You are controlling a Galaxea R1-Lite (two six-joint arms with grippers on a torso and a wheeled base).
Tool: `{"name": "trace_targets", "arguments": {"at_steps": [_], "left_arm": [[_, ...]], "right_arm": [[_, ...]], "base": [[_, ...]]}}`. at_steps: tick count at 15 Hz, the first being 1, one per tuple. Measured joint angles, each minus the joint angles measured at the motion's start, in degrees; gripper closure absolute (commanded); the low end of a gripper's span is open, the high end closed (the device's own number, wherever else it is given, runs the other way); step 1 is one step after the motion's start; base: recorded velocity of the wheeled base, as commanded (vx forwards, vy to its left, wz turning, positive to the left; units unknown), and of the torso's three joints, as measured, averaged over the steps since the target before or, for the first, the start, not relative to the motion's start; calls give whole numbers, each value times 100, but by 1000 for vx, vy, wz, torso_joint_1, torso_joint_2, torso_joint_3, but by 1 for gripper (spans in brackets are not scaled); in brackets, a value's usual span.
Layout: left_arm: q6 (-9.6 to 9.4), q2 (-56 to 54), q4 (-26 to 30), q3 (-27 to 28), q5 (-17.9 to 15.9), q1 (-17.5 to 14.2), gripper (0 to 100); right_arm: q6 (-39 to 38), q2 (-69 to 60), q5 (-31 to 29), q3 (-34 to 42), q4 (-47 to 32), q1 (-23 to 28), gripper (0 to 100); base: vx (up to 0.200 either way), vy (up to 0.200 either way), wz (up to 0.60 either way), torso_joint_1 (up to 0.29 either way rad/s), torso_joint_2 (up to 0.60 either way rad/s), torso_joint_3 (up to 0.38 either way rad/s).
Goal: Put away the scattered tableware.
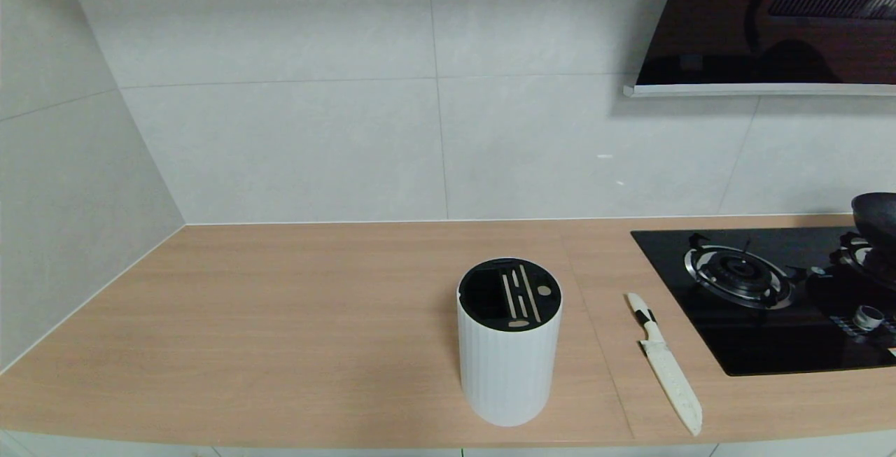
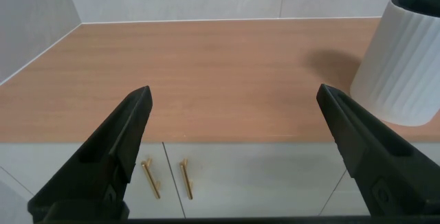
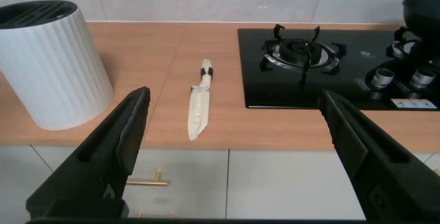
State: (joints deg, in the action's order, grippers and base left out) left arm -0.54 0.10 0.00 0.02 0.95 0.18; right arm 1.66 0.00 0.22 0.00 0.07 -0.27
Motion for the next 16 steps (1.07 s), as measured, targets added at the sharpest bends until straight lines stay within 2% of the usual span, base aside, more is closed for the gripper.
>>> {"name": "trace_targets", "arguments": {"at_steps": [4, 8, 13, 16], "left_arm": [[0, 0, 0, -2, 0, 0, 0], [0, 1, 0, -2, 0, 0, 0], [0, 0, 0, 0, 0, 0, 0], [0, 0, 0, 0, 0, 0, 0]], "right_arm": [[-11, 5, -1, -84, -28, -4, 0], [-177, 536, 212, -770, 13, -88, 0], [-123, 2547, 402, -1122, 44, -190, 0], [-66, 4057, 366, -1471, 66, -450, 0]], "base": [[0, 0, 0, 0, 0, 0], [0, 0, 0, 0, 0, 0], [0, 0, 0, 0, 0, 0], [0, 0, 0, 0, 0, 0]]}}
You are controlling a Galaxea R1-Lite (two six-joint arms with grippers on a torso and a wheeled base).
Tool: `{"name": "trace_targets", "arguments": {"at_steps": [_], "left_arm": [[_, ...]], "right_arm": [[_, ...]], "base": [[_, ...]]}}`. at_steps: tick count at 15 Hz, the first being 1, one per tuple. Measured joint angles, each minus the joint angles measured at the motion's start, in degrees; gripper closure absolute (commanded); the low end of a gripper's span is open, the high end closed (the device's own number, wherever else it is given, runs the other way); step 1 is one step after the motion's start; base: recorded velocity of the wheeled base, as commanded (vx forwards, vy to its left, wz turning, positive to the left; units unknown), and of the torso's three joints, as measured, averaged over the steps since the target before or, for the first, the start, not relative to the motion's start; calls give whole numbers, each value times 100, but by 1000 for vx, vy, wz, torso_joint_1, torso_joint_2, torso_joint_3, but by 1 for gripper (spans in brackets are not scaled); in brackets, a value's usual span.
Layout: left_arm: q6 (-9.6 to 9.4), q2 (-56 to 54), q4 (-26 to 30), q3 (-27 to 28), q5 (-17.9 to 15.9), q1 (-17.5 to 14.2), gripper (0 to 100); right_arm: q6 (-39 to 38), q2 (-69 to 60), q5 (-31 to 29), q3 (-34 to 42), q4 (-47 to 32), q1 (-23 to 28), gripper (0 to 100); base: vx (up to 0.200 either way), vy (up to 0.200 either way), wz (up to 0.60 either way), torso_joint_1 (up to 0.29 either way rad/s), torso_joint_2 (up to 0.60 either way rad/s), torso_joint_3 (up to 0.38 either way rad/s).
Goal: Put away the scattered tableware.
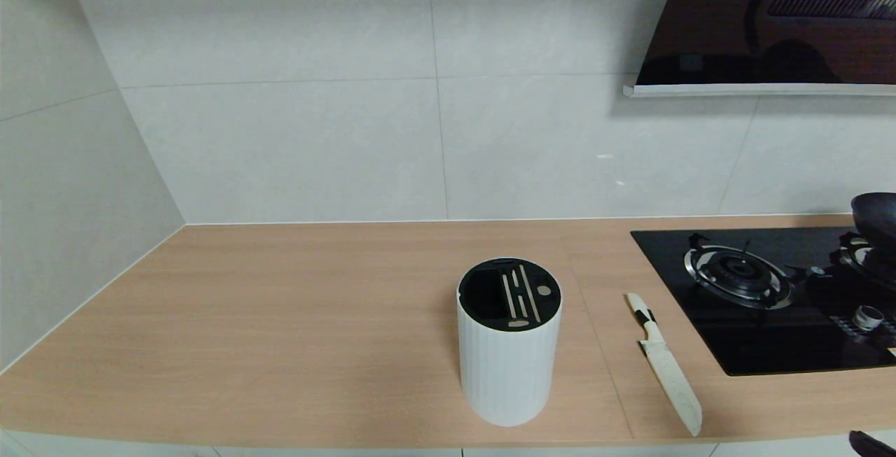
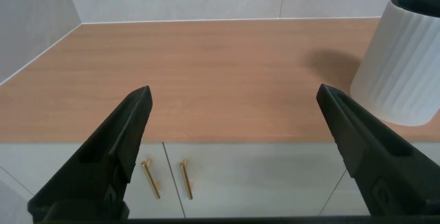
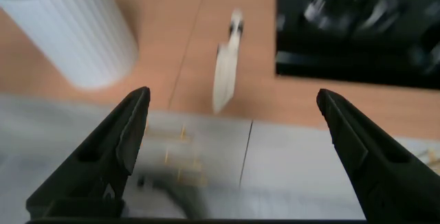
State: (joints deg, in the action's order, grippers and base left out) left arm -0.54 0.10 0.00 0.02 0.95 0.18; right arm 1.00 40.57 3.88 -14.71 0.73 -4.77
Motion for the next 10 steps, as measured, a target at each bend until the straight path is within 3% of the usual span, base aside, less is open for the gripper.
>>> {"name": "trace_targets", "arguments": {"at_steps": [10], "left_arm": [[10, 1, 0, -2, -2, 0, 0]], "right_arm": [[85, 4757, -430, -1547, 1541, -995, 0]], "base": [[0, 0, 0, 0, 0, 0]]}}
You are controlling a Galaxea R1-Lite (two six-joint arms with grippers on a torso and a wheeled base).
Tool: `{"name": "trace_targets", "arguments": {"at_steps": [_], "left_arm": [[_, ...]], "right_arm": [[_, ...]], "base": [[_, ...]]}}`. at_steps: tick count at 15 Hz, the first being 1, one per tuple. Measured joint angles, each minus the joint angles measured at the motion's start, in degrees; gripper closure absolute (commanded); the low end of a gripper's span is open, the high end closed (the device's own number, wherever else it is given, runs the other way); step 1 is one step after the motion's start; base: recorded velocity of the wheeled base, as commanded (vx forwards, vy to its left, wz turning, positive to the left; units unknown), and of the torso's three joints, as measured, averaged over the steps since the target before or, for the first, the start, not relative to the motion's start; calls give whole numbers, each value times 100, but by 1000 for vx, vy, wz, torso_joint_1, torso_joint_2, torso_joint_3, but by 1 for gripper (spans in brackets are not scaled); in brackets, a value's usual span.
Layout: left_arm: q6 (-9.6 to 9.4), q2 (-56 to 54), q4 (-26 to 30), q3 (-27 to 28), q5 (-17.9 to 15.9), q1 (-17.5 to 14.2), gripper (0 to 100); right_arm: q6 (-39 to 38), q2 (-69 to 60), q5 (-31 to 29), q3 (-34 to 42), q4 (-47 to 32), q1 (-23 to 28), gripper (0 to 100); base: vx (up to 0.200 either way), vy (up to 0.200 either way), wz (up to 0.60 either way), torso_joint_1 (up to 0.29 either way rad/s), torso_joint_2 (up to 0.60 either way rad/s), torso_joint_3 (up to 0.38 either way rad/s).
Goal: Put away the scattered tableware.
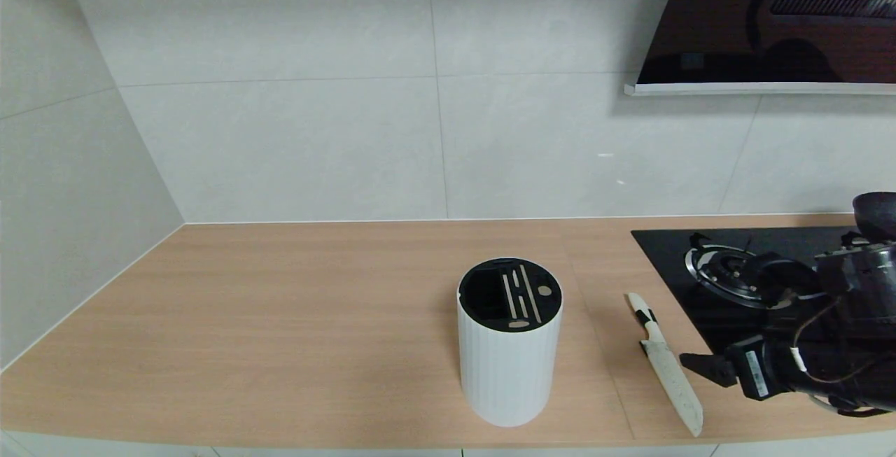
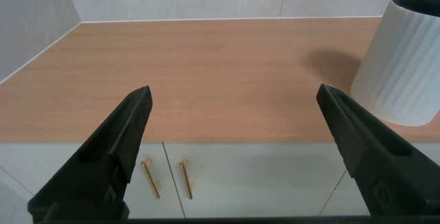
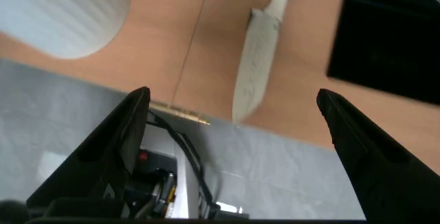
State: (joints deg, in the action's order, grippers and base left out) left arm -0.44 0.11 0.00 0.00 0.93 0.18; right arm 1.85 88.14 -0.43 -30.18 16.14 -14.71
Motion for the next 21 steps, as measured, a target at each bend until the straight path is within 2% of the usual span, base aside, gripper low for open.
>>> {"name": "trace_targets", "arguments": {"at_steps": [5, 12, 21], "left_arm": [[4, 0, 0, 0, 2, 0, 0], [-2, 0, 0, 0, 0, 0, 0], [0, 0, 0, 0, 2, 0, 0]], "right_arm": [[77, 1423, -33, -341, 644, -61, 0], [-319, 3129, -742, -433, 2642, 89, 0], [-355, 3849, -734, -622, 2767, 372, 0]], "base": [[0, 0, 0, 0, 0, 0], [0, 0, 0, 0, 0, 0], [0, 0, 0, 0, 0, 0]]}}
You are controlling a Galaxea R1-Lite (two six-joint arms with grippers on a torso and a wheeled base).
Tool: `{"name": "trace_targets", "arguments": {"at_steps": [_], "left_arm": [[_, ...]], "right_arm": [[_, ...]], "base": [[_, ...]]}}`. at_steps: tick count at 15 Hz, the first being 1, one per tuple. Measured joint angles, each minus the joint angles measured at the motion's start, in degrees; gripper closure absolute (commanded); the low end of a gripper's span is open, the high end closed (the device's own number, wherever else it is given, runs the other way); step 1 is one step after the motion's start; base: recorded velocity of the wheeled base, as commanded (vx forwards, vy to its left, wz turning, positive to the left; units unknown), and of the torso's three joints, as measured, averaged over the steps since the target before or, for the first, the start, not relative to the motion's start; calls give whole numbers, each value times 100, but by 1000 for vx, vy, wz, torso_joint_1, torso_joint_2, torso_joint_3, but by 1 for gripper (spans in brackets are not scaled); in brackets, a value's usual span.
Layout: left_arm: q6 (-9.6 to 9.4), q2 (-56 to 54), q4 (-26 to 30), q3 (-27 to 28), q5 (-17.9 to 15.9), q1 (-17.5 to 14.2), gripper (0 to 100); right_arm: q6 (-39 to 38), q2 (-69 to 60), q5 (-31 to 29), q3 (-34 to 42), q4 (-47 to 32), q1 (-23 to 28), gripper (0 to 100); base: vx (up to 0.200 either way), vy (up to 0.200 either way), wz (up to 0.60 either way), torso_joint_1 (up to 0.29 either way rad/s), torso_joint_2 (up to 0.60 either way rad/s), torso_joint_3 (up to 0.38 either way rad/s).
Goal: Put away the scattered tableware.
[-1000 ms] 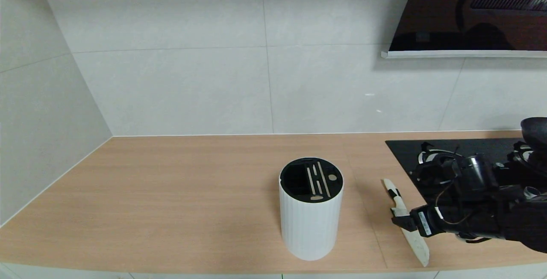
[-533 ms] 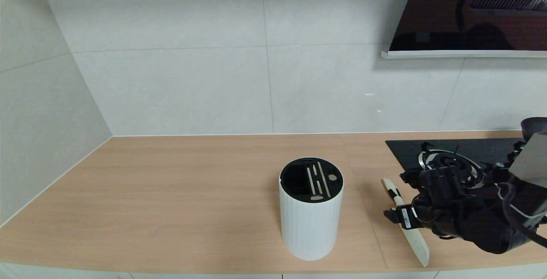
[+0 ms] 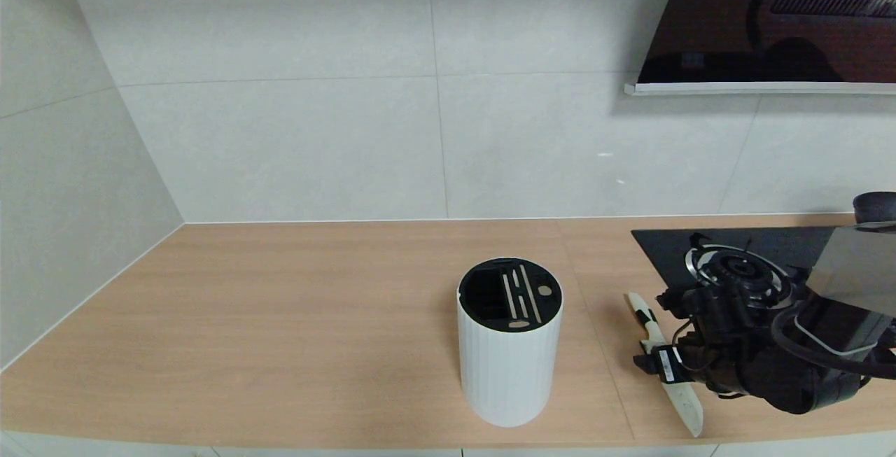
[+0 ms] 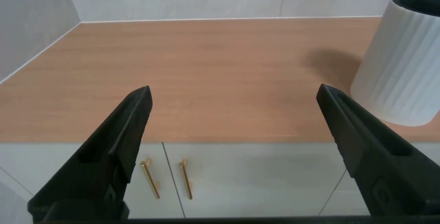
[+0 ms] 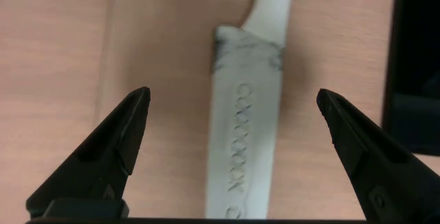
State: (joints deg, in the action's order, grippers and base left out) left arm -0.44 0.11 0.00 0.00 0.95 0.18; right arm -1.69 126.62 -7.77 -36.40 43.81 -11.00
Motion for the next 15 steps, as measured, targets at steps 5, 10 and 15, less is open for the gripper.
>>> {"name": "trace_targets", "arguments": {"at_steps": [5, 10, 15], "left_arm": [[-2, 0, 0, 2, 0, 0, 0], [0, 0, 0, 0, 0, 0, 0], [0, 0, 0, 0, 0, 0, 0]], "right_arm": [[-9, 218, -28, -59, 340, 41, 0], [-235, 341, -105, -160, 380, 50, 0], [-254, 394, -118, -213, 380, 48, 0]], "base": [[0, 0, 0, 0, 0, 0], [0, 0, 0, 0, 0, 0], [0, 0, 0, 0, 0, 0]]}}
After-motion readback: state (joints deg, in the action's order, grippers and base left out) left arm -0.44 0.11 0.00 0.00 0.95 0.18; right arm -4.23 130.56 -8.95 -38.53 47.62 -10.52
